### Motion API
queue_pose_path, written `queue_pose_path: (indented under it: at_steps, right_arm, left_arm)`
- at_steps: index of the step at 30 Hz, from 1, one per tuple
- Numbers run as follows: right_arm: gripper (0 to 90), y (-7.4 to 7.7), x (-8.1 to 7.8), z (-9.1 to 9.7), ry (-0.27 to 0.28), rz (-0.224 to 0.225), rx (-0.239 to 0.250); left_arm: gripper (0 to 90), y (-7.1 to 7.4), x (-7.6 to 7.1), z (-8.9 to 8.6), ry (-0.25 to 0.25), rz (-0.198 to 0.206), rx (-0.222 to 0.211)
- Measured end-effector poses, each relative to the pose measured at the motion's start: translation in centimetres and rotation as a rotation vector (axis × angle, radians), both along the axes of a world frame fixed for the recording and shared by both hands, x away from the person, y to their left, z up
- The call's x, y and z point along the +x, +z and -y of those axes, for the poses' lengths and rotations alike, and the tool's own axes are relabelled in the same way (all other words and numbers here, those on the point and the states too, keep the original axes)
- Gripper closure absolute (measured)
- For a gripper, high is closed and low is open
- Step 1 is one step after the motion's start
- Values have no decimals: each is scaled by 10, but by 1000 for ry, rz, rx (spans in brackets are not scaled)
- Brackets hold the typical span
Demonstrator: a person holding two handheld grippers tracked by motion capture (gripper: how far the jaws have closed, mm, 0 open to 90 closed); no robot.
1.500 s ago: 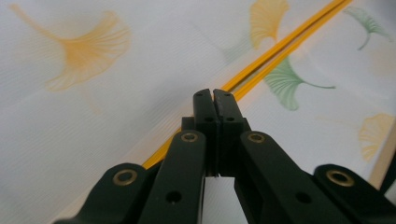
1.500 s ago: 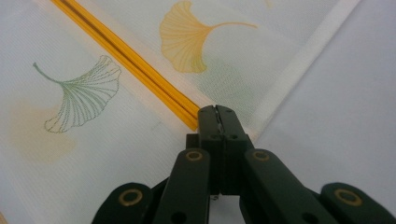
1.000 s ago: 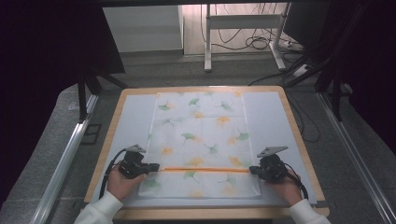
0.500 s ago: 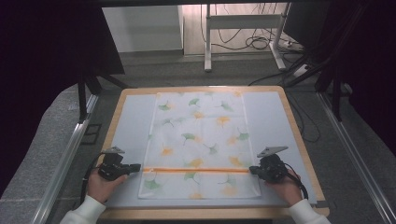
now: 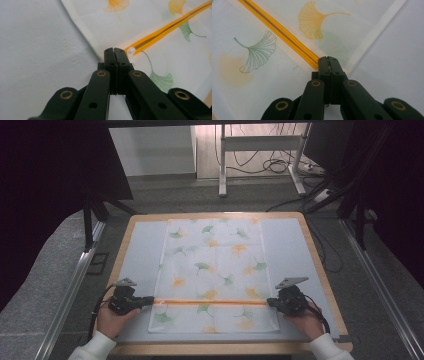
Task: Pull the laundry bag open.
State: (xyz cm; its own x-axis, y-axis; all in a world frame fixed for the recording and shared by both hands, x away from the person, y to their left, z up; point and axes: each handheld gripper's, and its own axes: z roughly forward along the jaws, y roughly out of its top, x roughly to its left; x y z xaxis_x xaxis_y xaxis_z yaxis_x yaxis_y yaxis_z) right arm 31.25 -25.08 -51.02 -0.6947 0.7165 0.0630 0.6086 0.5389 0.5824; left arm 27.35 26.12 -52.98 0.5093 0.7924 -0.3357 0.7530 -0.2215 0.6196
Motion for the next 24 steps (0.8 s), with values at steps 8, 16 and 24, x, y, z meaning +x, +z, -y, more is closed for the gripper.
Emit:
queue_pose_path:
  at_steps: [8, 16, 24]
  right_arm:
    - [894, 0, 0, -1, 2, 4, -4]
    - [892, 0, -2, -1, 12, 20, -11]
    - [879, 7, -6, 0, 34, 52, 16]
  left_arm:
    - [652, -2, 0, 21, -43, 4, 25]
    - [558, 5, -3, 23, -36, 46, 9]
    - [482, 14, -2, 26, -40, 117, -28]
